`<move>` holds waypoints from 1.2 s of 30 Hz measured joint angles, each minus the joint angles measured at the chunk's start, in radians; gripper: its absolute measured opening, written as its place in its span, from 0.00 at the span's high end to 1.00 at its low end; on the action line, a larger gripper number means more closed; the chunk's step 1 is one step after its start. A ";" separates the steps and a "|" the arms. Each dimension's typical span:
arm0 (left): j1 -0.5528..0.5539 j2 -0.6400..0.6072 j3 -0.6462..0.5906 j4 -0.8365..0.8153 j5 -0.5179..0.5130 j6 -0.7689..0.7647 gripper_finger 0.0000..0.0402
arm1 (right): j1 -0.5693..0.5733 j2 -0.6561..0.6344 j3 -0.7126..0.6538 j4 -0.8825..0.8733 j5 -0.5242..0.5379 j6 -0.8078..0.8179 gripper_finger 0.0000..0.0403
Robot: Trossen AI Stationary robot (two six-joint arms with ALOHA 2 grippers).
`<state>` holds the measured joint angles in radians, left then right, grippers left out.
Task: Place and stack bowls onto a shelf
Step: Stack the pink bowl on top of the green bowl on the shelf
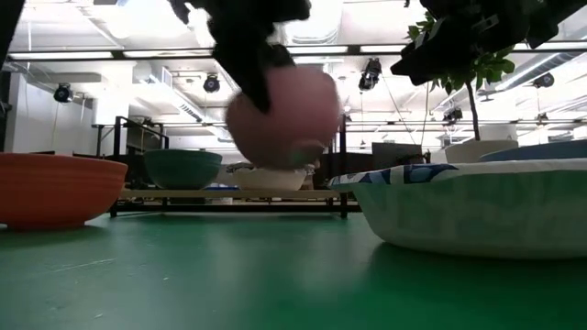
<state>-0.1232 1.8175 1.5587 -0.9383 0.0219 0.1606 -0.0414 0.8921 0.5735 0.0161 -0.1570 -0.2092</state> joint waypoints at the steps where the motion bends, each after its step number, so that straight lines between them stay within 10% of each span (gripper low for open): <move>1: -0.001 -0.021 0.000 -0.034 0.000 -0.009 1.00 | 0.000 0.000 0.000 0.001 0.000 0.000 0.98; 21: 0.219 -0.329 -0.003 -0.497 -0.249 -0.148 1.00 | 0.000 0.000 0.000 0.012 0.000 0.002 0.98; 36: 0.599 -0.331 -0.156 -0.310 -0.239 0.029 1.00 | 0.000 0.000 0.000 0.007 0.001 0.000 0.98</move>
<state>0.4759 1.4860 1.4031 -1.2481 -0.2169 0.1901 -0.0418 0.8921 0.5735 0.0228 -0.1564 -0.2089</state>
